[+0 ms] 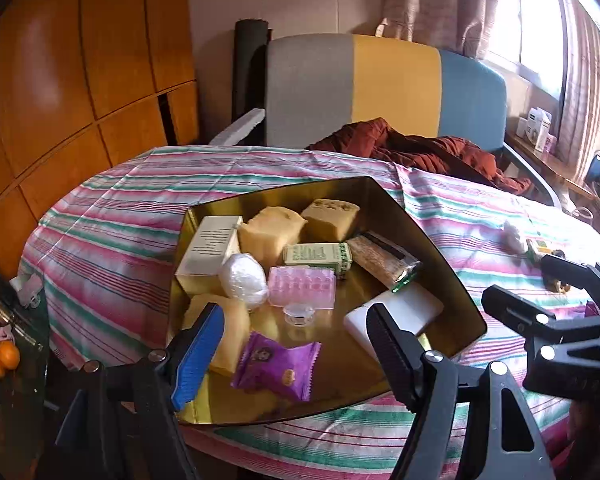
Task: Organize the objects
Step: 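Withdraw both tools from the tray back to the remaining items, then grasp the second clear plastic bag with the left tool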
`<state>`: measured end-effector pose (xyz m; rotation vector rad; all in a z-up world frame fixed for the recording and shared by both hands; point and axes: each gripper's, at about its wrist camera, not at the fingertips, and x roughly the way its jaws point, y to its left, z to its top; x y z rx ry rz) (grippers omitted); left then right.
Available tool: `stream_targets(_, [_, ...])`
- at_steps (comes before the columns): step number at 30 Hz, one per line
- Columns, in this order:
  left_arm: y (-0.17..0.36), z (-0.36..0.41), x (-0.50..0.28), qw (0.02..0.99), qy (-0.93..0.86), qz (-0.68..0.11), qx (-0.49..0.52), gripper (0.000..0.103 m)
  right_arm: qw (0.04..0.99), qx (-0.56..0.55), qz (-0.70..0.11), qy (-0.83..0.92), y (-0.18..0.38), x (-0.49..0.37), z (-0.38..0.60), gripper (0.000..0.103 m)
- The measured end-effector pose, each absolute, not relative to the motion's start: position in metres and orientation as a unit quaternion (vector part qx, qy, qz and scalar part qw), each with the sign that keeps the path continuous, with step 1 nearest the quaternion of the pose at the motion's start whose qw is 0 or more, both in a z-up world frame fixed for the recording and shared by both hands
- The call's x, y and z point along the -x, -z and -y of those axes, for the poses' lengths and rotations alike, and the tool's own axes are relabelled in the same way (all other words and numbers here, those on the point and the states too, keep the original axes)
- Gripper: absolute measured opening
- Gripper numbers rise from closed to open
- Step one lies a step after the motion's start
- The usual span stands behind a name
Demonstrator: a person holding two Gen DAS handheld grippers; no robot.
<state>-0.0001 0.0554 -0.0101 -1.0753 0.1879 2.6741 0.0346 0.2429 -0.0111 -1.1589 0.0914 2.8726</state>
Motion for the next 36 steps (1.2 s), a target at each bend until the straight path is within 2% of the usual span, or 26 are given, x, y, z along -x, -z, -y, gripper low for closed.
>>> stream_targets(4, [0.011, -0.063, 0.0, 0.141, -0.915, -0.07, 0.371, 0.075, 0.036, 0.386, -0.039, -0.921, 0.018, -0.036, -0.26, 0.101])
stream_targets(7, [0.012, -0.068, 0.0, 0.16, -0.911, -0.065, 0.374, 0.082, 0.048, 0.397, -0.055, -0.915, 0.025, -0.04, -0.277, 0.101])
stream_targets(15, [0.013, -0.09, 0.001, 0.223, -0.89, -0.059, 0.393, 0.082, 0.092, 0.41, -0.076, -0.904, 0.03, -0.052, -0.333, 0.101])
stream_targets(24, [0.008, -0.119, 0.003, 0.271, -0.872, -0.07, 0.402, 0.082, 0.217, 0.385, -0.084, -0.893, 0.01, -0.074, -0.446, 0.102])
stream_targets(30, [-0.005, -0.156, 0.009, 0.306, -0.859, -0.08, 0.403, 0.082, 0.308, 0.352, -0.148, -0.871, 0.013, -0.097, -0.532, 0.103])
stream_targets(33, [-0.009, -0.181, 0.01, 0.326, -0.851, -0.088, 0.403, 0.082, 0.324, 0.338, -0.231, -0.853, 0.025, -0.115, -0.565, 0.103])
stream_targets(36, [-0.01, -0.207, 0.015, 0.349, -0.839, -0.083, 0.409, 0.082, 0.33, 0.331, -0.273, -0.841, 0.029, -0.122, -0.579, 0.103])
